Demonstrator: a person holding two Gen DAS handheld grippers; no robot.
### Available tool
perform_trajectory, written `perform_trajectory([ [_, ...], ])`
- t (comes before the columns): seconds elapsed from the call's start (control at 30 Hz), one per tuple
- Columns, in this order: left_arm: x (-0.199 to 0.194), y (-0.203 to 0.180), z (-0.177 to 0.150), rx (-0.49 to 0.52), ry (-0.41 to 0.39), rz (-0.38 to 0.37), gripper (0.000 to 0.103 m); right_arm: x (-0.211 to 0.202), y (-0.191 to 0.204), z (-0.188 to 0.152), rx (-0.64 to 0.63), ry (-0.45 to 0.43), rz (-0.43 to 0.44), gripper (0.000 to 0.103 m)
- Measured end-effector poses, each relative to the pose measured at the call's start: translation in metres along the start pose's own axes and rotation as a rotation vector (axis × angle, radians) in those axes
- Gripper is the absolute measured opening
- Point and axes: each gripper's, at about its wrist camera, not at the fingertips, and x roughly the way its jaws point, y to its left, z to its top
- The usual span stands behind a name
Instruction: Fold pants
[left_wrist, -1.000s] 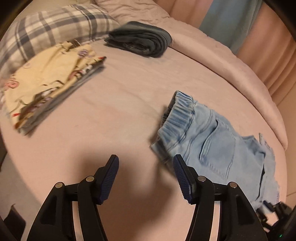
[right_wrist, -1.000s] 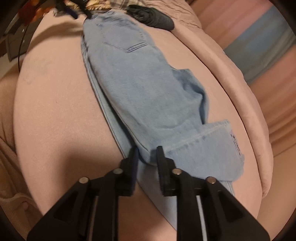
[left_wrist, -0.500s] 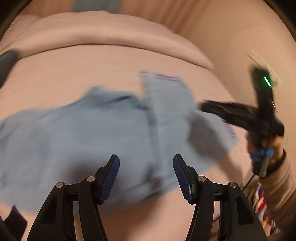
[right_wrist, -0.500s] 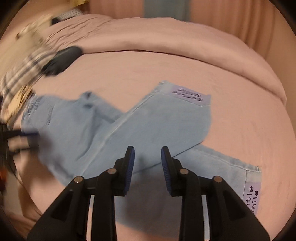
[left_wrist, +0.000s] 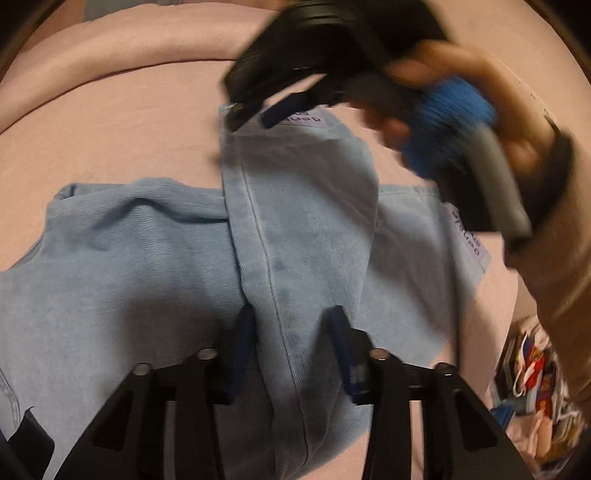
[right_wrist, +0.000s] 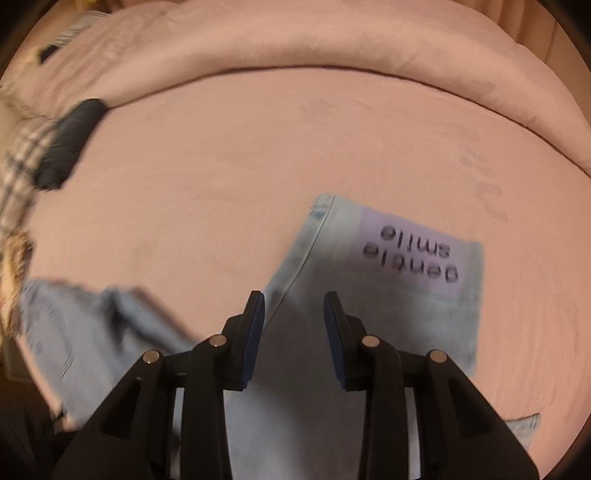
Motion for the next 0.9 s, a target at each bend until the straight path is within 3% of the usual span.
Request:
perform_trajectory([
  [0.13, 0.001, 0.001, -0.002, 0.001, 0.006, 0.0, 0.018, 0.03, 0.008, 0.011, 0.009, 0.081, -0.055, 0.036],
  [0.23, -0.003, 0.005, -0.003, -0.02, -0.003, -0.009, 0.01, 0.035, 0.017, 0.014, -0.019, 0.067, -0.096, 0.033],
  [0.37, -0.005, 0.009, -0.009, -0.054, -0.015, -0.019, 0.005, 0.032, 0.016, 0.009, -0.016, 0.046, -0.079, 0.01],
  [0.43, -0.006, 0.006, -0.009, -0.051, -0.019, -0.012, 0.003, 0.026, 0.012, 0.005, 0.001, 0.025, -0.065, 0.007],
  [0.57, -0.016, -0.004, -0.007, -0.011, -0.045, -0.009, 0.001, -0.011, -0.001, -0.009, 0.069, -0.092, 0.009, 0.006],
  [0.7, -0.031, -0.028, -0.008, 0.08, -0.082, 0.008, 0.001, -0.086, -0.03, -0.046, 0.149, -0.279, 0.151, 0.006],
  [0.9, -0.043, -0.087, -0.014, 0.28, -0.107, 0.019, 0.001, -0.182, -0.088, -0.146, 0.309, -0.503, 0.232, 0.006],
])
